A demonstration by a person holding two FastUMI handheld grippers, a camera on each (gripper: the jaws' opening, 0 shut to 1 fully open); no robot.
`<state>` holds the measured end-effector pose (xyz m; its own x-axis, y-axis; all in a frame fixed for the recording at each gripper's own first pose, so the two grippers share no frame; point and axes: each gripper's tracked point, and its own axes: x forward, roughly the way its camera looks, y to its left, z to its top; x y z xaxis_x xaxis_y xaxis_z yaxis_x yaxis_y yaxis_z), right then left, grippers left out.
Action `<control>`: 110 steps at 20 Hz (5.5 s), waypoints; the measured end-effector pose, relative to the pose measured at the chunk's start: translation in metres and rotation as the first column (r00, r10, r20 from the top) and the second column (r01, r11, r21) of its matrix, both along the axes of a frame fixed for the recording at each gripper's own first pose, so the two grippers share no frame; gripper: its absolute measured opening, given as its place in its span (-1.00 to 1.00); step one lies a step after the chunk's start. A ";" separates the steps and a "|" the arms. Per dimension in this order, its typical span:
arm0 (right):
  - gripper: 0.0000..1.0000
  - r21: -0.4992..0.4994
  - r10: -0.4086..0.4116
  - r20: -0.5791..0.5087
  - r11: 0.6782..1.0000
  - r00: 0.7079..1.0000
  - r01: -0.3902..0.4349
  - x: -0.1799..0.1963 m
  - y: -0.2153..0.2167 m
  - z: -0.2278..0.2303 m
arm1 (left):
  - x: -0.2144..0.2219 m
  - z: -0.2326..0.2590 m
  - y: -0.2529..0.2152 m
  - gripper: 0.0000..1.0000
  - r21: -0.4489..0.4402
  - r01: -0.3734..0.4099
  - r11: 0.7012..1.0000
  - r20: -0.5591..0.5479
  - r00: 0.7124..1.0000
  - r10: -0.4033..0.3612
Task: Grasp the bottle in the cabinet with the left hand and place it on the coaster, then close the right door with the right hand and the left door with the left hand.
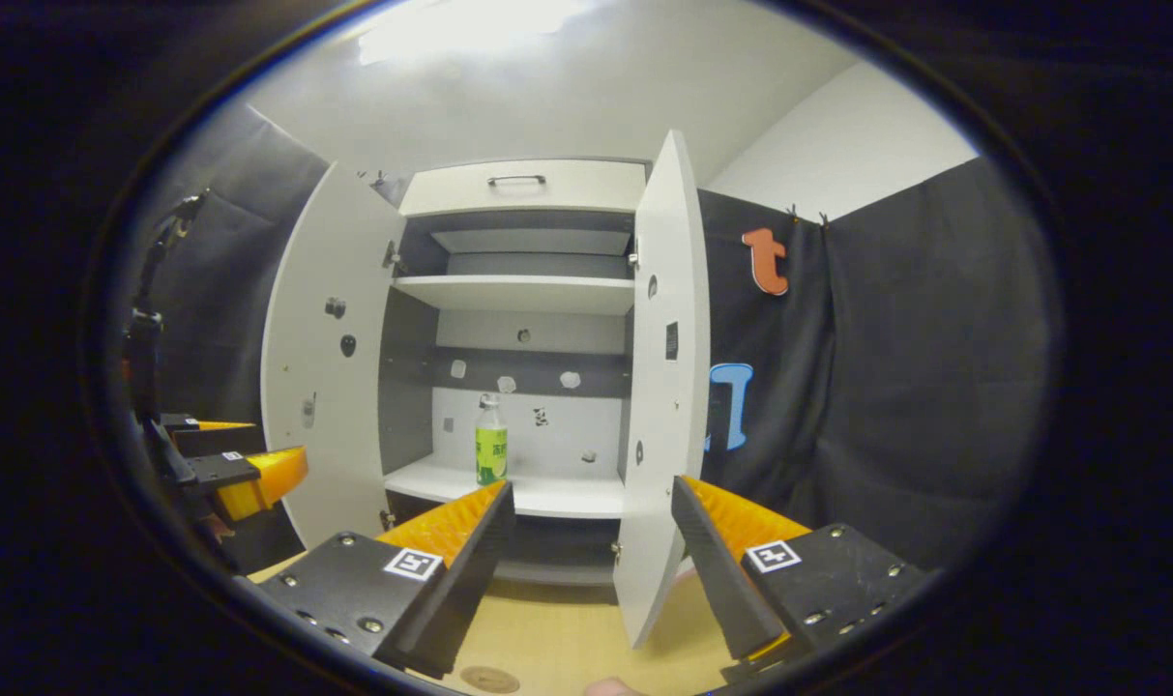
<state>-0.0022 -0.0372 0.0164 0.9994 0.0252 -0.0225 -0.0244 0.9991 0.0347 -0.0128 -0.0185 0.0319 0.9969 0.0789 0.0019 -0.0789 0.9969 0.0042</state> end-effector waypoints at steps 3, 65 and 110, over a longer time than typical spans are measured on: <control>0.97 -0.007 0.019 0.011 1.000 1.000 -0.019 0.000 -0.009 0.002 | -0.003 0.004 -0.007 0.98 -0.009 -0.015 1.000 0.000 1.000 0.015; 0.97 0.071 0.041 0.011 0.997 0.999 -0.042 0.002 0.023 -0.007 | 0.181 -0.017 -0.033 0.60 -0.160 0.097 0.982 -0.070 0.992 -0.109; 0.97 0.046 0.073 -0.113 0.997 0.991 -0.068 0.042 0.056 -0.061 | -0.003 -0.364 -0.176 0.63 -0.077 0.559 0.825 -0.317 0.771 -0.552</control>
<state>0.0394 0.0188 -0.0447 0.9860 0.0987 -0.1341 -0.0881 0.9926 0.0834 -0.0157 -0.1948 -0.3322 0.8134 -0.4853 -0.3207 0.4978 0.8660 -0.0479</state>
